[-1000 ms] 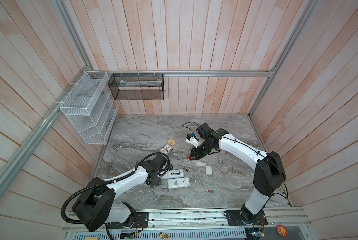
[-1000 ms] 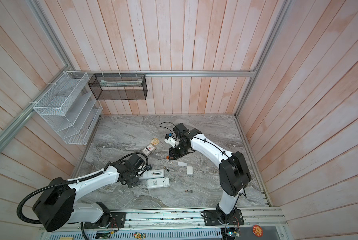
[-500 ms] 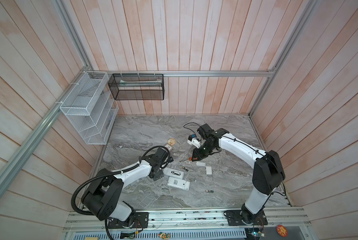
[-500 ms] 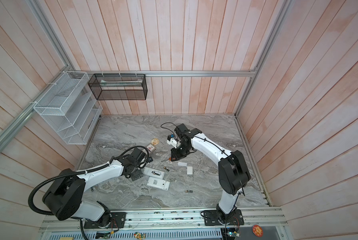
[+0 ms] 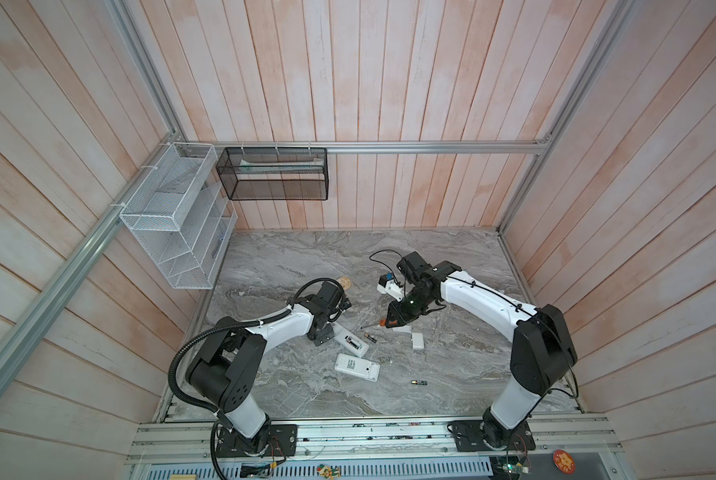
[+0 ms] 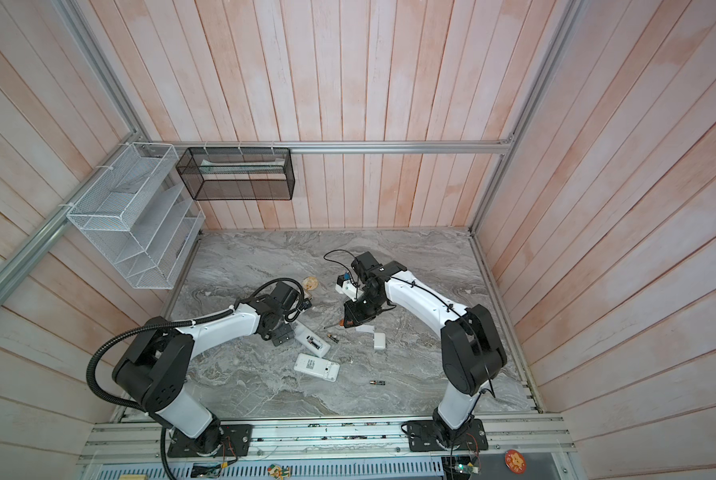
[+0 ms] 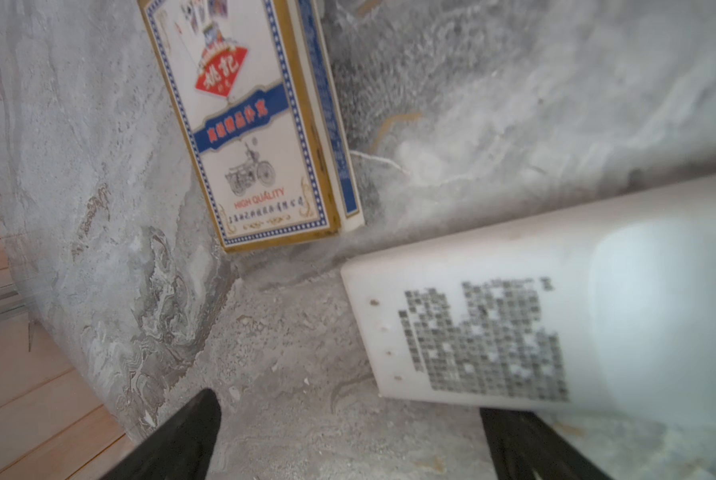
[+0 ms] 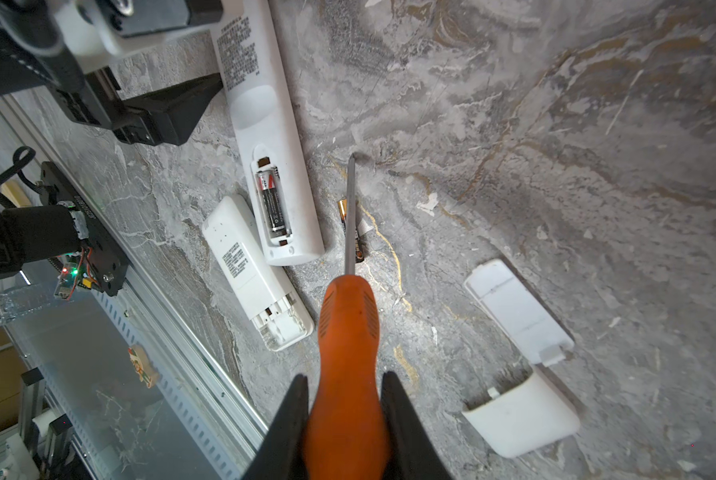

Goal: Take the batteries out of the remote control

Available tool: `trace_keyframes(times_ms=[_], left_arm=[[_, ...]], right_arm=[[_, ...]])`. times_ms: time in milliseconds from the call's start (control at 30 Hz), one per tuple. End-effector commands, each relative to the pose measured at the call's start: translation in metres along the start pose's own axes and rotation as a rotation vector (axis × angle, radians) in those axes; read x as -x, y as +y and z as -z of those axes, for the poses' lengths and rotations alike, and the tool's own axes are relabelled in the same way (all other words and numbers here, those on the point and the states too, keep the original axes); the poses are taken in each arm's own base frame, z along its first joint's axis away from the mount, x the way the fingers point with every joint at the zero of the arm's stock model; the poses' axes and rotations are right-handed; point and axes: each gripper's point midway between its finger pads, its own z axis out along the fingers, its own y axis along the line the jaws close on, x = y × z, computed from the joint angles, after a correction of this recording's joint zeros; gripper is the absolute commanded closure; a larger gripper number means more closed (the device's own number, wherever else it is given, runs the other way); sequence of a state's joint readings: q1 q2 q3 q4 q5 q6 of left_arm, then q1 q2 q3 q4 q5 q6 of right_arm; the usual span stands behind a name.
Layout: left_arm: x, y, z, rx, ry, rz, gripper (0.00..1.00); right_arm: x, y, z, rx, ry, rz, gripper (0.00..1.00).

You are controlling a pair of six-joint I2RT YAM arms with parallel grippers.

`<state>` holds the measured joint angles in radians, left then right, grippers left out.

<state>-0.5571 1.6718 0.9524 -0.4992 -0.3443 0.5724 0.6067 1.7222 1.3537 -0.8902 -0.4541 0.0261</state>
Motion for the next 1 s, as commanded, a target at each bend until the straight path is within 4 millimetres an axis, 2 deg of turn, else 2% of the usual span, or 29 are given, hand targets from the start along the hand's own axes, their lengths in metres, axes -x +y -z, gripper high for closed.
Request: trace_keyframes(times_ms=[0, 433, 633, 767, 967], left_arm=[[0.004, -0.021, -0.018, -0.097, 0.006, -0.008, 0.0], [0.054, -0.009, -0.028, -0.13, -0.086, -0.01, 0.0], [0.062, -0.007, -0.029, -0.132, -0.103, -0.006, 0.0], [0.059, 0.0, -0.019, -0.118, -0.117, 0.022, 0.0], [0.048, 0.025, 0.018, -0.068, -0.153, 0.113, 0.0]], right_arm=[[-0.005, 0.014, 0.002, 0.026, 0.004, -0.002, 0.98], [0.013, 0.045, -0.005, 0.064, -0.011, 0.006, 0.98], [0.015, 0.056, -0.008, 0.088, -0.006, -0.013, 0.98], [0.005, 0.048, -0.004, 0.041, 0.011, -0.023, 0.98], [-0.003, 0.053, 0.011, 0.037, -0.011, -0.034, 0.98]])
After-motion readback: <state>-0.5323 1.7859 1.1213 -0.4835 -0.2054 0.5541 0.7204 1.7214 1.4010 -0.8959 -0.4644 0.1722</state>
